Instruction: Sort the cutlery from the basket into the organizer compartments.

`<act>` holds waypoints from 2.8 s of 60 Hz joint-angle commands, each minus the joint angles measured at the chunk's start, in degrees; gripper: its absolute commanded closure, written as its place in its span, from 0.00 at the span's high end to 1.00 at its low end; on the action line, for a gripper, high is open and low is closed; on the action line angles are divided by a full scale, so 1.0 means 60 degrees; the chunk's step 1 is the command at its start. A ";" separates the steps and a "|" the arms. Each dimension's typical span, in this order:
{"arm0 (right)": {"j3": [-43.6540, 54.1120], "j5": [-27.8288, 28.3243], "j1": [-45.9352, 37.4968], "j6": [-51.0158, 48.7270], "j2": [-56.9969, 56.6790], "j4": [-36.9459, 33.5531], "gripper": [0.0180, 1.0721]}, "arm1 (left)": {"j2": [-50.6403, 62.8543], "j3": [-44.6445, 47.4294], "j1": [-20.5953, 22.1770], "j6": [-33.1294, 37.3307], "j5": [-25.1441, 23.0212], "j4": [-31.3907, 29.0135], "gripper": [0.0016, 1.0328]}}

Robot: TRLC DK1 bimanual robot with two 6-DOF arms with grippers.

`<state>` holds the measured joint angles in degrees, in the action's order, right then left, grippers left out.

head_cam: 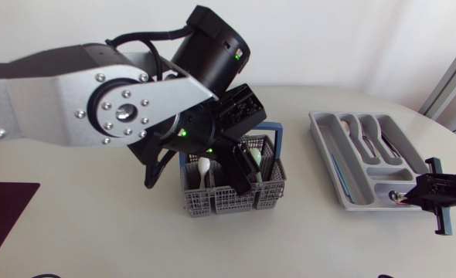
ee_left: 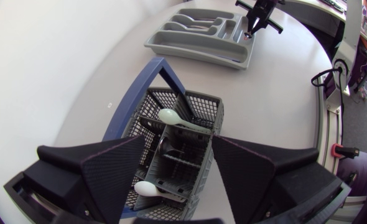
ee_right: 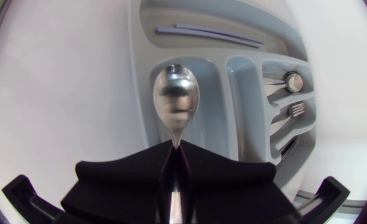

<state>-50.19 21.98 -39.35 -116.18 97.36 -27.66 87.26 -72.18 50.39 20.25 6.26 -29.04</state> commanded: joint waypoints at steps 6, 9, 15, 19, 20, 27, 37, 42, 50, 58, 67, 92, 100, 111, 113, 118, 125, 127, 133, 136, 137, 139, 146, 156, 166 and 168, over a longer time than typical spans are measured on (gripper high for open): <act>-0.0233 -0.0279 0.0201 -0.0222 0.0648 0.0245 0.08 | -0.0159 0.0238 0.0083 0.0170 0.0099 -0.0068 0.72; -0.0189 -0.0308 0.0245 -0.0163 0.0707 0.0494 0.11 | -0.0159 0.0238 0.0068 0.0184 0.0114 -0.0068 0.72; -0.0086 -0.0308 0.0304 -0.0002 0.0721 0.0963 0.25 | -0.0159 0.0268 0.0054 0.0184 0.0099 -0.0068 0.72; -0.0116 -0.0294 0.0304 0.0042 0.0677 0.1021 0.36 | -0.0159 0.0297 0.0054 0.0199 0.0099 -0.0053 0.72; -0.0116 -0.0294 0.0304 0.0042 0.0648 0.1036 0.38 | -0.0159 0.0297 0.0039 0.0199 0.0114 -0.0053 0.72; -0.0145 -0.0103 0.0260 0.0174 0.0179 0.1006 0.54 | -0.0174 0.0326 0.0024 0.0243 0.0099 -0.0068 0.72; -0.0335 0.0600 0.0084 0.0584 -0.0890 0.0435 0.67 | -0.0159 0.0385 -0.0034 0.0404 0.0114 -0.0053 0.72; -0.0453 0.1069 -0.0077 0.0760 -0.1476 -0.0136 0.72 | -0.0086 0.0370 -0.0034 0.0434 0.0114 -0.0053 0.72; -0.0335 0.1655 -0.0179 0.1024 -0.2194 -0.0825 0.78 | 0.0119 0.0546 -0.0064 0.0726 0.0158 -0.0009 0.72; 0.0119 0.2299 -0.0194 0.1595 -0.3102 -0.1088 0.80 | 0.0310 0.0898 -0.0108 0.1166 0.0494 0.0313 0.72; 0.0353 0.3002 -0.0106 0.2767 -0.3776 -0.1191 0.83 | 0.0427 0.1645 0.0083 0.1752 0.1256 0.1470 0.72; 0.1789 0.3793 0.0787 0.4905 -0.5563 -0.1044 0.83 | 0.1276 0.2040 -0.0166 0.2338 0.1593 0.3389 0.72; 0.2111 0.3837 0.1036 0.5081 -0.5797 -0.1000 0.83 | 0.1496 0.1982 -0.0269 0.2411 0.1593 0.3506 0.68; 0.2492 0.3852 0.1285 0.5272 -0.6076 -0.0839 0.83 | 0.1643 0.1982 -0.0298 0.2411 0.1578 0.3668 0.51; 0.2580 0.3852 0.1329 0.5374 -0.6149 -0.0751 0.83 | 0.1657 0.1982 -0.0298 0.2411 0.1578 0.3668 0.48; 0.2682 0.3852 0.1417 0.5477 -0.6251 -0.0678 0.83 | 0.1672 0.2011 -0.0298 0.2396 0.1578 0.3712 0.39; 0.2726 0.3852 0.1447 0.5594 -0.6427 -0.0678 0.83 | 0.1657 0.2055 -0.0254 0.2411 0.1564 0.3712 0.26; 0.2741 0.3852 0.1461 0.5638 -0.6471 -0.0678 0.83 | 0.1643 0.2069 -0.0239 0.2440 0.1564 0.3712 0.24; 0.2843 0.3852 0.1549 0.5682 -0.6691 -0.0678 0.83 | 0.1555 0.2187 -0.0151 0.2499 0.1534 0.3697 0.22; 0.2902 0.3852 0.1564 0.5711 -0.6779 -0.0678 0.83 | 0.1481 0.2289 -0.0078 0.2572 0.1491 0.3682 0.22; 0.2917 0.3852 0.1564 0.5726 -0.6793 -0.0678 0.83 | 0.1423 0.2319 -0.0049 0.2587 0.1476 0.3682 0.22; 0.2931 0.3852 0.1593 0.5770 -0.6852 -0.0678 0.83 | 0.1364 0.2377 -0.0005 0.2645 0.1461 0.3682 0.22; 0.3019 0.3852 0.1608 0.5799 -0.6998 -0.0678 0.83 | 0.1232 0.2509 0.0171 0.2675 0.1403 0.3668 0.22; 0.3122 0.3852 0.1622 0.5814 -0.7101 -0.0678 0.83 | 0.1174 0.2553 0.0259 0.2645 0.1241 0.3653 0.22; 0.3283 0.3837 0.1740 0.5843 -0.7247 -0.0678 0.83 | 0.1364 0.2480 0.0317 0.2601 0.1227 0.3682 0.16; 0.3312 0.3837 0.1784 0.5902 -0.7321 -0.0678 0.83 | 0.1394 0.2450 0.0317 0.2601 0.1227 0.3697 0.13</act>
<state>-31.94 44.77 -29.36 -82.39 54.41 -31.68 95.09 -58.26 51.59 35.18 13.98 -6.94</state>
